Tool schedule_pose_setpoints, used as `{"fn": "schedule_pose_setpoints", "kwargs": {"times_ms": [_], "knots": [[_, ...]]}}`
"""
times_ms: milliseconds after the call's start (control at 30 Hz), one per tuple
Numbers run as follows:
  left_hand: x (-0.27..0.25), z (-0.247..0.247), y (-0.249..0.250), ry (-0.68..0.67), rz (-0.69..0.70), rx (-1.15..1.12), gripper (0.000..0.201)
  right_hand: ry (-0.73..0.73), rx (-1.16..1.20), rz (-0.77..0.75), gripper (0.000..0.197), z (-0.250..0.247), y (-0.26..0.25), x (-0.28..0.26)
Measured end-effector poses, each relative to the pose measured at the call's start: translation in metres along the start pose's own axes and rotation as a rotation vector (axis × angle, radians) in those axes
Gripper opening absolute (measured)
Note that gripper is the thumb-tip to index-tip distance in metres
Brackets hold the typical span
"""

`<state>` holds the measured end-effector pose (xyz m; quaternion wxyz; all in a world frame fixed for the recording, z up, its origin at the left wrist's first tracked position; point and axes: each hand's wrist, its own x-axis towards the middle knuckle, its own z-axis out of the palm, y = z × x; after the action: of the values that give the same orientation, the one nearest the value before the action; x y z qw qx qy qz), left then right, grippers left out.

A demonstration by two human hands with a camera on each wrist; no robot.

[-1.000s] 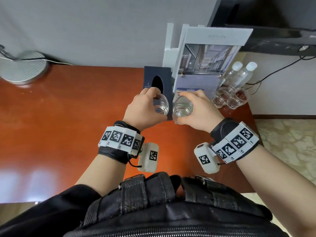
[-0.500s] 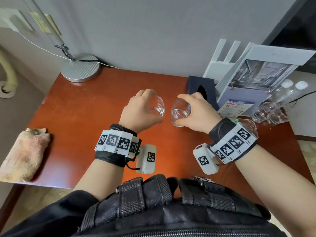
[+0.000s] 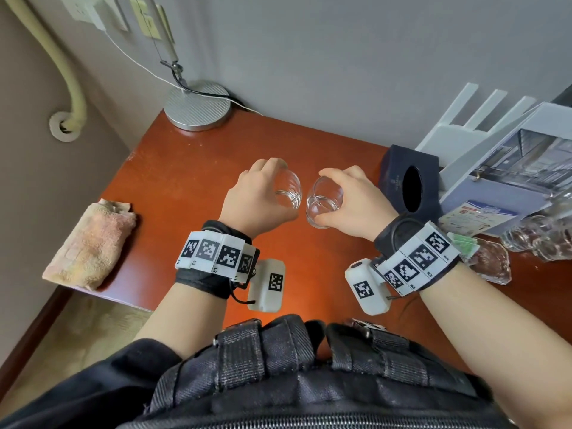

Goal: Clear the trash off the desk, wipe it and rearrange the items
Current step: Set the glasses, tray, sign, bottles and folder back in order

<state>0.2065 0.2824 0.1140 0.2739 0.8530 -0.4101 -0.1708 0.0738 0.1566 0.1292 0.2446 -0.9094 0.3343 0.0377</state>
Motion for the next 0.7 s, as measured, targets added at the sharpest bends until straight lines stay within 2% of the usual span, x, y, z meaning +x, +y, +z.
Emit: {"fn": "schedule_pose_setpoints", "kwargs": {"times_ms": [167, 400, 700], "knots": [[-0.004, 0.005, 0.000, 0.031, -0.083, -0.019, 0.071, -0.024, -0.044, -0.066, 0.080, -0.001, 0.001, 0.012], [-0.002, 0.003, -0.009, 0.051, -0.124, -0.018, 0.069, -0.056, -0.076, -0.109, 0.081, 0.005, -0.004, 0.024], [0.010, -0.023, -0.052, 0.038, -0.121, -0.015, 0.071, -0.070, -0.106, -0.097, 0.080, 0.019, -0.039, 0.050]]}}
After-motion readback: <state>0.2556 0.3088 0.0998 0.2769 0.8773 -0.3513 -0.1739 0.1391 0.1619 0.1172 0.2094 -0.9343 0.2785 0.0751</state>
